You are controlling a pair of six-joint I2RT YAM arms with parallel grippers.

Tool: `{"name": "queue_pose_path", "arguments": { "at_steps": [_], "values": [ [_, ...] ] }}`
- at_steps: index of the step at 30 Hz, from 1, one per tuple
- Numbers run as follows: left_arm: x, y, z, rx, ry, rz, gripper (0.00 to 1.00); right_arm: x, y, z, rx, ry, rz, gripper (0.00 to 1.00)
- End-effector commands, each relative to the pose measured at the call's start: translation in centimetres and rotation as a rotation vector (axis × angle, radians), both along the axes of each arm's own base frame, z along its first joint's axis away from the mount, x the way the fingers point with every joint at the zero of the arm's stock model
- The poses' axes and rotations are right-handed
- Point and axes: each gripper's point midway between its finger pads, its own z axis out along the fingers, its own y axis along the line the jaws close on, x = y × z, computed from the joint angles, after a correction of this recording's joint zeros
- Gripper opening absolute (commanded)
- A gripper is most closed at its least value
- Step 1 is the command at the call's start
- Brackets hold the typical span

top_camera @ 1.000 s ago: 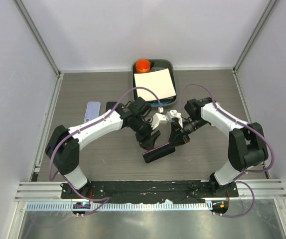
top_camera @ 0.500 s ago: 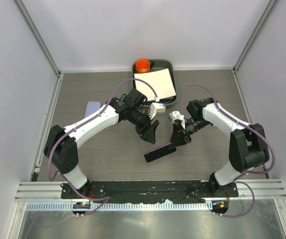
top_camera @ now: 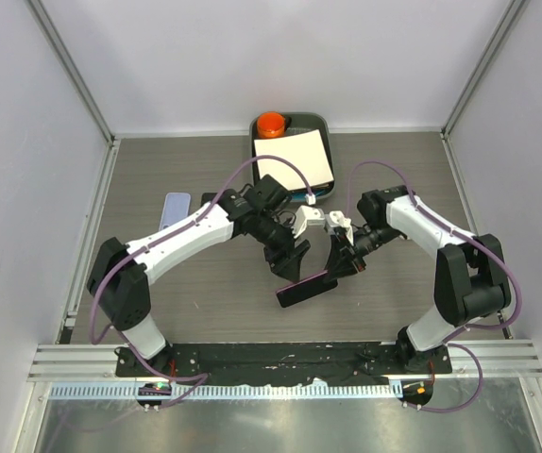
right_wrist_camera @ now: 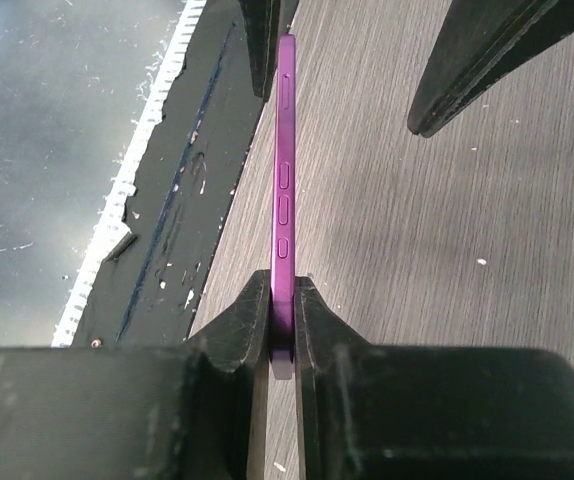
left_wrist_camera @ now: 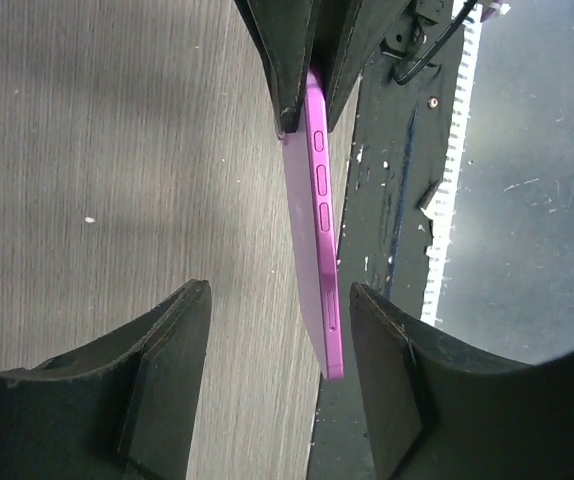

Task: Take the phone out of the phone case
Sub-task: Pick up the phone at the center of the board.

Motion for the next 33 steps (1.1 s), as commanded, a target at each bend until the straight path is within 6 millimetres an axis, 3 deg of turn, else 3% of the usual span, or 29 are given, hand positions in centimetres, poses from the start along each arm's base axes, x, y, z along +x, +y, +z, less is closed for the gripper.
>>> {"name": "queue_pose_path", "arguments": {
  "at_steps": [1, 14, 23, 26, 30, 33],
  "values": [
    [-0.5, -0.8, -1.3, 0.045, -0.034, -0.049, 0.61, -2.5, 0.2, 2.5, 0.013, 0.138, 0.002, 0.01],
    [-1.3, -1.6, 0.4, -0.043, -0.049, -0.04, 0.6, -0.1, -0.4, 2.9, 0.051, 0.221, -0.119, 0.01],
    [-1.5, -1.7, -0.6, -0.024, -0.033, -0.048, 0.56, 0.2, -0.4, 3.1, 0.052, 0.239, -0.133, 0.01],
    [-1.7, -1.9, -0.8, -0.02, -0.03, -0.056, 0.49, 0.2, -0.4, 3.1, 0.052, 0.241, -0.135, 0.01],
    [-2.2, -1.9, -1.0, -0.006, -0.028, -0.08, 0.29, 0.4, -0.3, 3.2, 0.055, 0.246, -0.139, 0.01],
    [-2.6, -2.1, -1.3, 0.005, -0.031, -0.093, 0.2, 0.4, -0.3, 3.3, 0.057, 0.253, -0.144, 0.01]
  ]
}}
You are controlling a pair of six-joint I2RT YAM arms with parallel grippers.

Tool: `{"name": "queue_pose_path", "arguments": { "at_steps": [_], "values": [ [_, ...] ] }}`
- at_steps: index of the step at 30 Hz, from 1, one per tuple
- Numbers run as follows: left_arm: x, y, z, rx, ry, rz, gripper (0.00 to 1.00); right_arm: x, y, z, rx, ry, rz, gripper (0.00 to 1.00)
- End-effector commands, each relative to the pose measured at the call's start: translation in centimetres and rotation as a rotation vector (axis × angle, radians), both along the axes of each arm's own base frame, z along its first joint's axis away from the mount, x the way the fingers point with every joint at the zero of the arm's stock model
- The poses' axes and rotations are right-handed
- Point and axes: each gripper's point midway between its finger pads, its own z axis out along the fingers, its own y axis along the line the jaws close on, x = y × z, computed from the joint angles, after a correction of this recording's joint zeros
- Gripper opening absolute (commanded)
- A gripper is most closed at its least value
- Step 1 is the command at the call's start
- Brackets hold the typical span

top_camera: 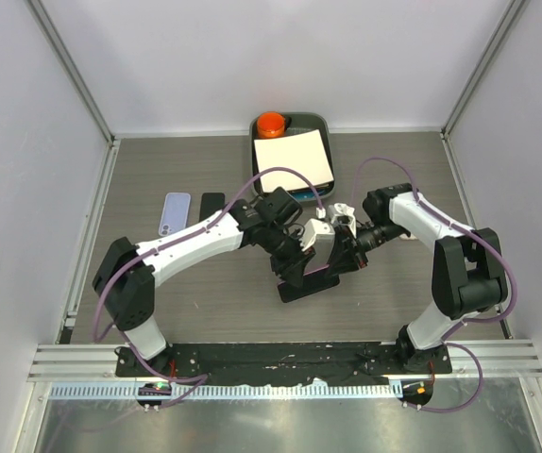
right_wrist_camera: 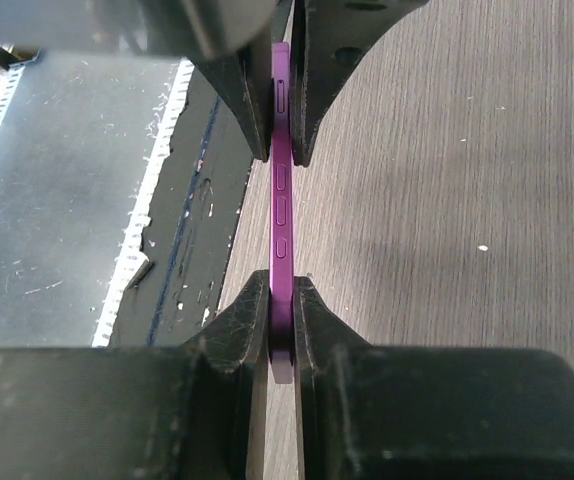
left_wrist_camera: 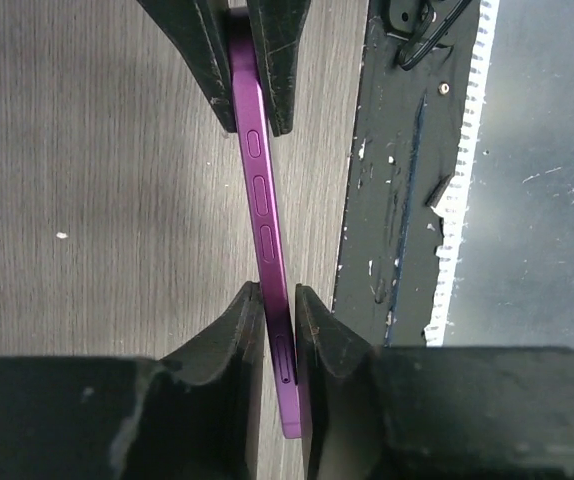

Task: Take the phone out of the phone case
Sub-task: Pick up the phone at the center of the board, then place the phone at the center of the board.

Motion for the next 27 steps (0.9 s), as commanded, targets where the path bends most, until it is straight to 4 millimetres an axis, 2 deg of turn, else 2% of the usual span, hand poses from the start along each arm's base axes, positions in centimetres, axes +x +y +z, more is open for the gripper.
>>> {"name": "queue_pose_path", "arguments": {
  "at_steps": [1, 2, 4, 8, 9, 10, 11, 13, 14, 15, 16, 17, 19, 20, 21, 23, 24, 25, 26, 27],
  "values": [
    [-1.0, -1.0, 0.3, -0.022, -0.004, -0.057, 0.17, -0.8, 0.5, 3.3, 0.056, 0.137, -0.046, 0.01],
    [-1.0, -1.0, 0.3, -0.018, -0.007, -0.059, 0.08, -0.7, 0.4, 3.3, 0.057, 0.138, -0.05, 0.01],
    [-1.2, -1.2, 0.0, -0.006, -0.009, -0.062, 0.01, -0.5, 0.3, 3.4, 0.062, 0.139, -0.06, 0.01],
    [-0.9, -1.3, -0.4, 0.005, -0.009, -0.053, 0.0, 0.0, 0.0, 3.5, 0.063, 0.142, -0.082, 0.01],
    [-0.9, -1.3, -0.4, 0.005, -0.006, -0.049, 0.0, 0.2, -0.1, 3.6, 0.063, 0.148, -0.092, 0.05],
    [-0.7, -1.4, -0.5, 0.011, -0.015, -0.037, 0.0, 0.5, -0.3, 3.7, 0.062, 0.153, -0.107, 0.11],
    [-0.5, -1.6, -0.6, 0.011, -0.017, -0.024, 0.0, 1.3, -0.9, 4.1, 0.064, 0.161, -0.146, 0.26],
    [0.4, -1.8, -0.8, 0.021, -0.041, 0.016, 0.0, 2.4, -1.8, 4.5, 0.068, 0.166, -0.203, 0.38],
    [0.8, -2.1, -0.8, 0.015, -0.038, 0.038, 0.0, 3.3, -3.0, 4.7, 0.076, 0.17, -0.264, 0.49],
    [0.9, -2.3, -0.8, 0.013, -0.033, 0.05, 0.0, 3.5, -3.3, 5.1, 0.079, 0.153, -0.279, 0.54],
    [1.3, -2.7, -0.6, 0.007, -0.033, 0.068, 0.0, 4.3, -4.4, 5.2, 0.08, 0.151, -0.329, 0.59],
    [1.9, -3.1, -0.7, 0.001, -0.015, 0.096, 0.0, 5.0, -6.0, 5.3, 0.077, 0.152, -0.394, 0.78],
    [3.1, -4.3, -0.1, -0.038, -0.02, 0.138, 0.0, 5.5, -7.5, 5.6, 0.074, 0.135, -0.46, 0.86],
    [3.7, -4.7, -0.3, -0.035, 0.008, 0.183, 0.0, 5.7, -8.3, 5.7, 0.073, 0.133, -0.493, 0.87],
    [4.3, -5.1, -0.1, -0.048, 0.004, 0.202, 0.0, 6.2, -9.8, 6.1, 0.075, 0.114, -0.56, 0.87],
    [6.2, -6.6, 0.8, -0.09, -0.018, 0.258, 0.0, 6.3, -11.2, 6.1, 0.066, 0.107, -0.616, 0.88],
    [6.8, -7.2, 0.2, -0.082, 0.014, 0.3, 0.0, 6.3, -12.6, 6.5, 0.06, 0.083, -0.675, 0.89],
    [7.6, -8.1, 0.3, -0.104, 0.016, 0.325, 0.0, 6.2, -13.1, 6.4, 0.057, 0.082, -0.699, 0.89],
    [8.6, -9.0, 1.3, -0.137, 0.015, 0.35, 0.0, 6.1, -13.7, 6.6, 0.054, 0.071, -0.727, 0.89],
    [9.3, -9.8, 0.2, -0.125, 0.076, 0.402, 0.0, 6.1, -14.6, 6.7, 0.049, 0.065, -0.768, 0.89]
  ]
}}
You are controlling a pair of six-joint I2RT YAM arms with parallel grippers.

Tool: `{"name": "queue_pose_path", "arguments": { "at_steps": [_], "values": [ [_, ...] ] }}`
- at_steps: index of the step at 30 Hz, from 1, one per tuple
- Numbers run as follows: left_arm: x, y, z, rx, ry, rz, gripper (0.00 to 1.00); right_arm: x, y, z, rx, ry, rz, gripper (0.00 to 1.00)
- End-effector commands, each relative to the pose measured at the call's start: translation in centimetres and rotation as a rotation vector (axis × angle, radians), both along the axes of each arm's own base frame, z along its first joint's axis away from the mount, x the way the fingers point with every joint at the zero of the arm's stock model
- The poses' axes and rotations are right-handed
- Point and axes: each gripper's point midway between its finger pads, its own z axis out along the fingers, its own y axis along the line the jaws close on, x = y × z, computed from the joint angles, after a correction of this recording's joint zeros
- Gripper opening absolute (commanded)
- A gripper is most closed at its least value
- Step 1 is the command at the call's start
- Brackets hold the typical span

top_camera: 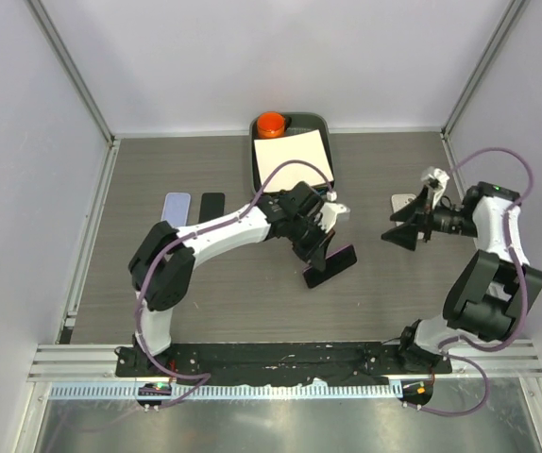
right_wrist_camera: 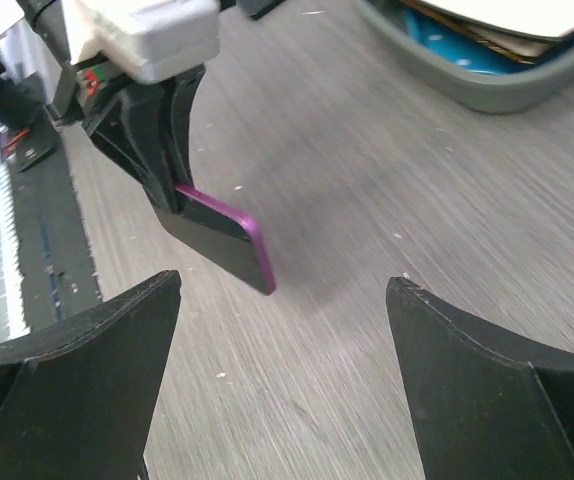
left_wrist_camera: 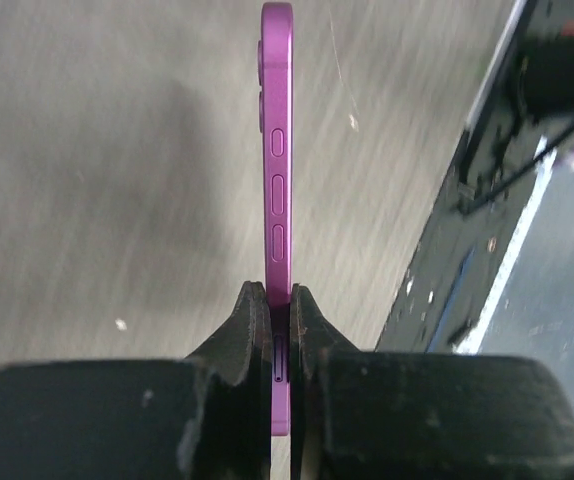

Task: Take the phone out of the phone case
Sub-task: Place the phone at the center of the board.

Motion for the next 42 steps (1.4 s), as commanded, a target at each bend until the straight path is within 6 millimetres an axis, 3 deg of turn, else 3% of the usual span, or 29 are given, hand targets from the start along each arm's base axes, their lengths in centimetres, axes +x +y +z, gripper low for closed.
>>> {"name": "queue_pose_path", "arguments": {
  "at_steps": [1, 3, 5, 6, 7, 9, 10, 13, 14, 16, 19, 27, 33, 36, 42],
  "values": [
    [5.6, -6.3, 4.2, -0.226, -0.01, 0.186, 0.0, -3.3, -1.2, 2.4, 0.037, 0.093, -0.128, 0.9],
    [7.4, -7.7, 4.9, -0.282, 0.049, 0.267, 0.0, -3.8, -1.7, 2.5, 0.028, 0.078, -0.162, 0.9],
    [9.2, -9.1, 3.1, -0.291, 0.096, 0.317, 0.0, -4.5, -2.1, 2.6, 0.017, 0.06, -0.202, 0.91],
    [10.3, -10.1, 4.4, -0.326, 0.099, 0.331, 0.0, -4.8, -2.1, 2.6, 0.014, 0.053, -0.21, 0.91],
    [11.1, -10.7, 2.3, -0.312, 0.172, 0.384, 0.0, -5.1, -2.0, 2.3, 0.015, 0.059, -0.216, 0.91],
    [12.8, -11.7, 2.3, -0.35, 0.2, 0.436, 0.0, -5.6, -1.7, 2.3, -0.005, 0.037, -0.217, 0.91],
    [13.9, -12.2, 0.8, -0.352, 0.238, 0.484, 0.0, -5.9, -1.6, 2.0, -0.012, 0.039, -0.216, 0.92],
    [15.9, -13.1, 0.5, -0.39, 0.283, 0.55, 0.0, -6.3, -1.6, 1.7, -0.061, -0.005, -0.213, 0.92],
    [16.3, -13.4, -0.6, -0.387, 0.341, 0.594, 0.0, -6.5, -1.6, 1.7, -0.086, -0.021, -0.216, 0.92],
    [17.3, -13.9, -0.4, -0.407, 0.363, 0.631, 0.0, -6.4, -1.8, 1.3, -0.113, -0.049, -0.226, 0.93],
    [18.2, -14.4, -1.8, -0.4, 0.402, 0.695, 0.0, -5.9, -2.5, 0.9, -0.155, -0.059, -0.272, 0.93],
    [18.1, -15.1, -5.6, -0.311, 0.481, 0.796, 0.01, -2.6, -5.7, -1.3, -0.241, -0.051, -0.478, 0.94],
    [17.2, -14.8, -7.1, -0.25, 0.487, 0.807, 0.29, -1.3, -6.2, -3.0, -0.257, 0.015, -0.542, 0.94],
    [16.7, -14.1, -7.4, -0.219, 0.479, 0.815, 0.37, -0.7, -6.3, -3.4, -0.254, 0.04, -0.553, 0.95],
    [15.9, -12.9, -7.0, -0.2, 0.468, 0.822, 0.4, -0.2, -6.0, -3.2, -0.256, 0.033, -0.558, 0.95]
  ]
}}
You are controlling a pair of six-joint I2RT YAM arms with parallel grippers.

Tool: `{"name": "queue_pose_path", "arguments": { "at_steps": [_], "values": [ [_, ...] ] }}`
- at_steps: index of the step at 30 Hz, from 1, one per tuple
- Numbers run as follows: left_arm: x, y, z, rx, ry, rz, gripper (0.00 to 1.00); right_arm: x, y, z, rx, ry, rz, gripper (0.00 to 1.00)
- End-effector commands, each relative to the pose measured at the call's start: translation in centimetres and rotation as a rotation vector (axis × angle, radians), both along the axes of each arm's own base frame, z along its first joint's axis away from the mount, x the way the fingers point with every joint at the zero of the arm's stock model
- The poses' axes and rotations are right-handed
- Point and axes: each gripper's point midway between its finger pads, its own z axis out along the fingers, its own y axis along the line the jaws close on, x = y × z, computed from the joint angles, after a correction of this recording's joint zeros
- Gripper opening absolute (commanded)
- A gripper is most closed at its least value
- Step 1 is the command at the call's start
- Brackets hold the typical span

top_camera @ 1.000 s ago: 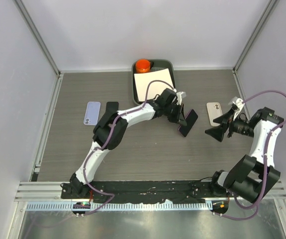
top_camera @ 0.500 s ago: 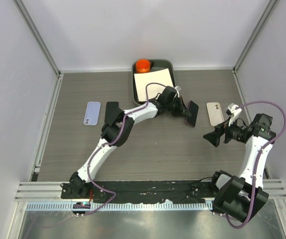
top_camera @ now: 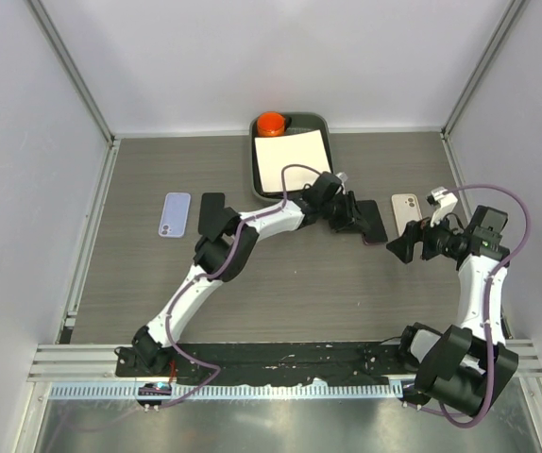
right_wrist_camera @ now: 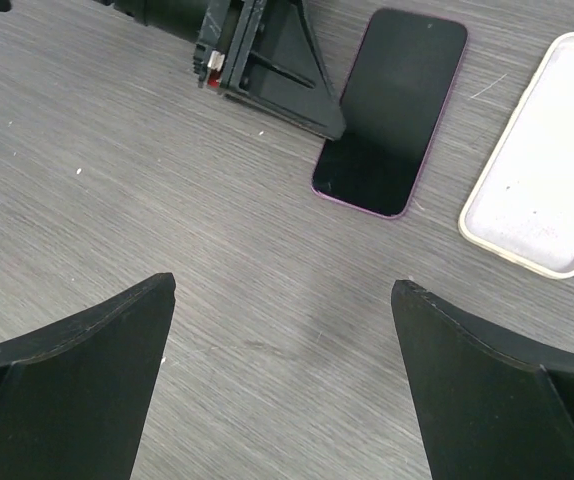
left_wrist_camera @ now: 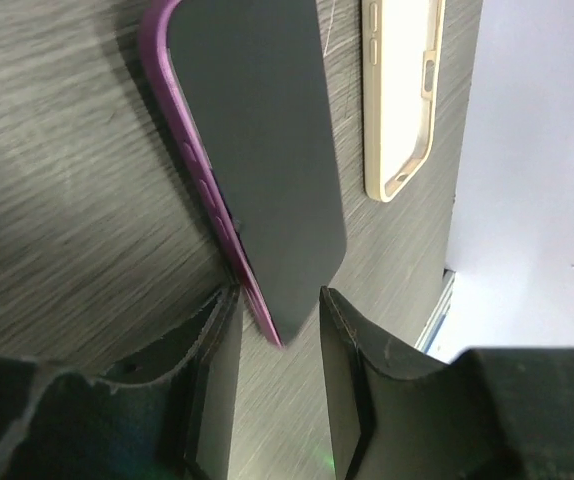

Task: Take the phone out of the phone case
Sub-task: Place the phone at the center of the board.

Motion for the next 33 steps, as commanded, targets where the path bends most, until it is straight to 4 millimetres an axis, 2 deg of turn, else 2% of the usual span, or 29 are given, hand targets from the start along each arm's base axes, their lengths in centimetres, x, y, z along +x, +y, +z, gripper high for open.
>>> {"name": "queue_pose_path", "arguments": {
  "at_steps": [1, 2, 5, 11, 15, 16, 18, 19, 22, 23, 25, 26, 27, 28, 29, 30, 31, 32, 33],
  "values": [
    [-1.2, 2.4, -0.6, 0.083, 0.054, 0.024, 0.41, 1.2, -0.2, 0.9, -0.022, -0.044, -0.026, 0.95],
    [-1.1, 2.5, -0.2, 0.083, 0.036, 0.026, 0.41, 1.2, -0.2, 1.0, -0.026, -0.045, -0.025, 0.95],
    [-1.6, 3.3, -0.7, 0.108, 0.041, 0.025, 0.41, 1.2, 0.0, 1.1, -0.027, -0.052, -0.025, 0.95],
    [-1.2, 3.5, 1.6, 0.078, -0.02, -0.001, 0.42, 1.2, 0.0, 0.9, -0.025, -0.045, -0.025, 0.96],
    [-0.6, 3.5, 4.8, 0.012, -0.072, -0.034, 0.43, 1.4, -0.2, 0.3, -0.039, -0.022, -0.033, 0.95],
    [-0.6, 3.5, 6.4, -0.008, -0.097, -0.044, 0.43, 1.5, -0.2, 0.1, -0.044, -0.011, -0.037, 0.96],
    [-0.5, 3.7, 7.8, -0.028, -0.118, -0.055, 0.44, 2.0, -0.1, -0.4, -0.042, 0.009, -0.044, 0.96],
    [-0.6, 3.9, 9.4, -0.045, -0.15, -0.073, 0.44, 2.4, -0.3, -0.6, -0.054, 0.017, -0.055, 0.96],
    [-1.1, 4.9, 11.0, -0.056, -0.185, -0.117, 0.46, 3.7, 0.8, -1.0, -0.049, 0.051, -0.05, 0.95],
    [-1.1, 5.7, 12.4, -0.054, -0.223, -0.135, 0.48, 4.5, 1.1, -1.6, -0.052, 0.072, -0.06, 0.95],
    [-2.2, 6.9, 12.8, -0.051, -0.213, -0.19, 0.48, 5.8, 1.2, -1.6, -0.043, 0.075, -0.069, 0.95],
    [-2.1, 8.1, 14.1, -0.051, -0.244, -0.205, 0.48, 6.4, 1.2, -1.8, -0.037, 0.085, -0.08, 0.95],
    [-2.4, 8.8, 14.2, -0.043, -0.244, -0.228, 0.49, 7.1, 1.2, -2.6, -0.005, 0.134, -0.101, 0.95],
    [-3.2, 10.1, 13.4, -0.007, -0.207, -0.247, 0.49, 7.8, 1.0, -2.8, 0.0, 0.137, -0.113, 0.96],
    [-3.3, 11.6, 14.6, -0.008, -0.249, -0.277, 0.49, 8.4, 0.7, -3.3, 0.004, 0.155, -0.132, 0.95],
    [-3.4, 12.7, 14.9, 0.008, -0.262, -0.28, 0.49, 9.1, 0.5, -4.0, 0.022, 0.19, -0.155, 0.96],
    [-4.2, 14.3, 13.4, 0.044, -0.228, -0.284, 0.5, 9.5, 0.4, -4.3, 0.026, 0.196, -0.161, 0.96],
    [-3.8, 16.3, 15.4, 0.033, -0.287, -0.268, 0.5, 9.9, 0.4, -4.4, 0.028, 0.2, -0.163, 0.96],
    [-3.9, 17.5, 15.2, 0.042, -0.289, -0.255, 0.5, 10.0, 0.6, -4.8, 0.031, 0.212, -0.159, 0.95]
  ]
}}
